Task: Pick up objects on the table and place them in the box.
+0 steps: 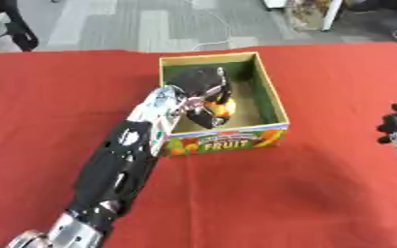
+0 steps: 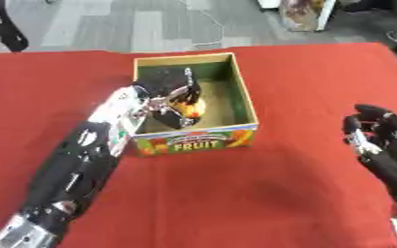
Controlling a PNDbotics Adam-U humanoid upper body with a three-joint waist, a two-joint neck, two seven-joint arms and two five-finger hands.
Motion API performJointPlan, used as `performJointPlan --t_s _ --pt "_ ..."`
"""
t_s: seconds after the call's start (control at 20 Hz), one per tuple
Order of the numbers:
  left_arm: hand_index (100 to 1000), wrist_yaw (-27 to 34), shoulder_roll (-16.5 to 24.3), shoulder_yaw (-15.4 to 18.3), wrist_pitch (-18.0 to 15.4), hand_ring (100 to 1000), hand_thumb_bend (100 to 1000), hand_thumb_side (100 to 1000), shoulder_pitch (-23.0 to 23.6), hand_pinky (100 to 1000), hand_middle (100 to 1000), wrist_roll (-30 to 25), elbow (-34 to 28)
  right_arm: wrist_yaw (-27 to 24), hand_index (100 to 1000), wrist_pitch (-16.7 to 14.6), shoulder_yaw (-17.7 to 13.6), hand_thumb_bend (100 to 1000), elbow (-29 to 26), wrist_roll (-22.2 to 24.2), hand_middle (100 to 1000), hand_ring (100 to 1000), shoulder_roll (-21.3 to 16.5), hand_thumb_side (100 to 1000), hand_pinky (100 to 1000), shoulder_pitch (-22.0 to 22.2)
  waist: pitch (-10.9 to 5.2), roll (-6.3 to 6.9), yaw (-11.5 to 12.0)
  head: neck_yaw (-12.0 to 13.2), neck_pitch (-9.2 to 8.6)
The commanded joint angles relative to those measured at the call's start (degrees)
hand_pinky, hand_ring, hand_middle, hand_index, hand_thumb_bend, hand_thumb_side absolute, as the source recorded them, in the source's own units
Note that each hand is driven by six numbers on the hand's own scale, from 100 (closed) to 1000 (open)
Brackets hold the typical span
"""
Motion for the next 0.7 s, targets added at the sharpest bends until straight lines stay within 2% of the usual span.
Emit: performJointPlan --t_s 0.05,0.1,0.15,0.2,0.35,0.55,0.7 --pt "710 -0.3 -0.2 0.6 0.2 555 759 145 -0.9 517 574 1.5 0.4 -0.2 785 -0.1 -0.2 264 -0.5 0.2 623 634 -0.6 405 557 -0.5 -0.83 -0.36 -0.1 0.1 -0.43" --pt "710 -0.4 -0.2 0.6 0.3 555 759 145 -0.9 517 574 2.0 0.3 -0.2 785 -0.1 -0.2 264 -0.5 0.2 623 634 -0.5 405 557 -0.5 -0.84 -0.37 -0.1 0.0 -0.41" --pt "778 -0.6 -0.1 0.7 0.5 651 857 249 -0.9 607 681 2.7 0.2 -0.2 785 -0.1 -0.2 264 -0.5 0.1 623 634 -0.5 405 557 -0.5 -0.87 -0.38 -0.1 0.0 -0.39" --pt "799 -0.9 0.0 0.7 0.7 698 904 300 -0.9 643 730 3.4 0.0 -0.2 785 -0.1 -0.2 263 -0.5 0.1 623 634 -0.5 405 557 -0.5 -0.90 -0.39 0.0 0.1 -0.39" --pt "830 -1.9 0.2 0.7 1.2 765 973 389 -0.9 715 798 5.5 -0.4 -0.3 785 -0.1 -0.2 263 -0.5 0.2 623 634 -0.5 404 557 -0.4 -1.00 -0.40 0.1 0.1 -0.42" --pt "859 -2.3 0.4 1.1 1.6 835 1000 490 -0.7 792 866 5.6 0.0 -0.3 785 -0.1 -0.3 263 -0.4 0.1 623 634 -0.5 404 557 -0.4 -1.16 -0.42 0.3 0.0 -0.40" --pt "863 -1.3 0.6 1.6 2.0 842 987 533 -0.4 800 874 5.8 -0.4 -0.4 785 -0.1 -0.3 262 -0.4 0.1 623 634 -0.5 404 557 -0.3 -1.29 -0.44 0.5 0.0 -0.39"
